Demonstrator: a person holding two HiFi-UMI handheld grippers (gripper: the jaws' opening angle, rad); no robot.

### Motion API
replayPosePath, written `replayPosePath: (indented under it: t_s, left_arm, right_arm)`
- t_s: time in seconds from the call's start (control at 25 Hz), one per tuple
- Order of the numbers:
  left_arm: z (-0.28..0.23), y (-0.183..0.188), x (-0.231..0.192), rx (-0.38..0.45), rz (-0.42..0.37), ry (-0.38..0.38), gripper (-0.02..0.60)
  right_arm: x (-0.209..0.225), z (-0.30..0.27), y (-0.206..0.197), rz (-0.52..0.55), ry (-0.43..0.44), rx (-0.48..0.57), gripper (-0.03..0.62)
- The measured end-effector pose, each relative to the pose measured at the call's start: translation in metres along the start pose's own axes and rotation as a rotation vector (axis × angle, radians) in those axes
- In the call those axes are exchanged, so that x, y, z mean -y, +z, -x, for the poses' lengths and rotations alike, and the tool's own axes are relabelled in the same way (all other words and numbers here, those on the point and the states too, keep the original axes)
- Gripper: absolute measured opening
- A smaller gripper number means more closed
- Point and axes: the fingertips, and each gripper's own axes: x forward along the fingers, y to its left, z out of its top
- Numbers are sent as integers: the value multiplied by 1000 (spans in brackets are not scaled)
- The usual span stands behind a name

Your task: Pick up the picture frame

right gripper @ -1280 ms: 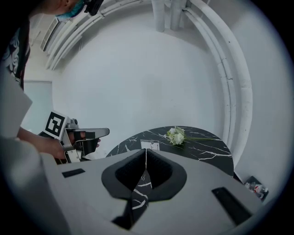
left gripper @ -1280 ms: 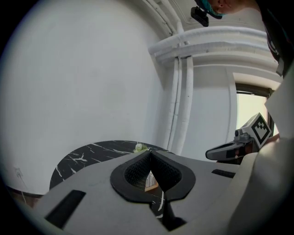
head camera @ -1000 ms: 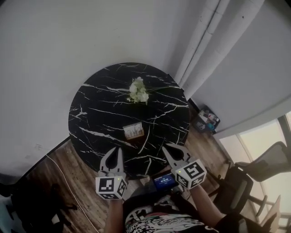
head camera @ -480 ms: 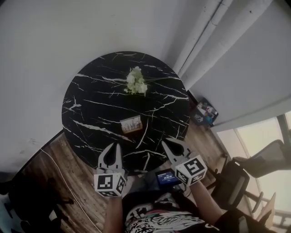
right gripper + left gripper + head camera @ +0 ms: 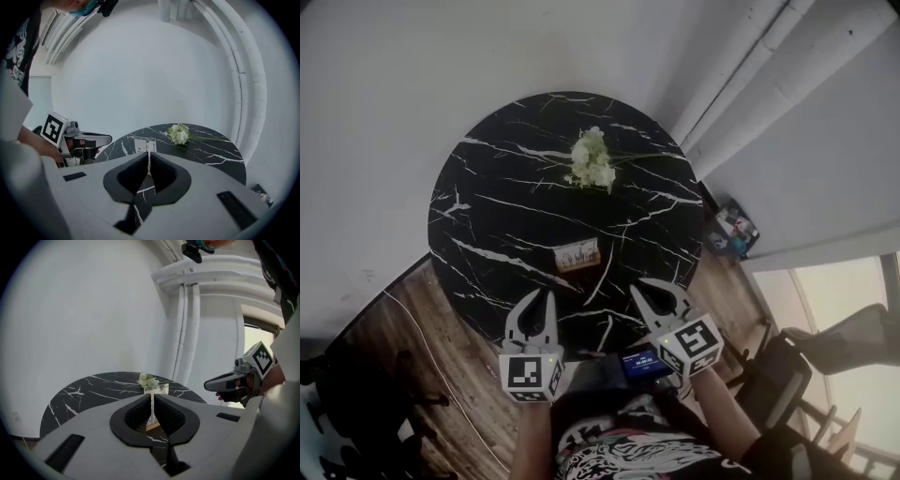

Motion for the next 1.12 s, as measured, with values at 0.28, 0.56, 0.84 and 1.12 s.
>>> replayPosePath:
  t_s: [0.28,0.56,0.84,1.12]
  left_arm:
    - [-24,-17,-2,-48,13,-11,15]
    - [-41,-41,-10,-111,13,-18,17]
    - [-61,-66,-15,-177,35,-71,141]
    - [-83,-79,-17,-207,55,-83,187]
  right_arm:
    - [13,-20,-16,-15,31,-54,20]
    - [22,-49,-37,-7,70,-133,21]
    - [25,-80,-55,15,145,-208,101]
    - [24,-103,-66,59,224,-241,132]
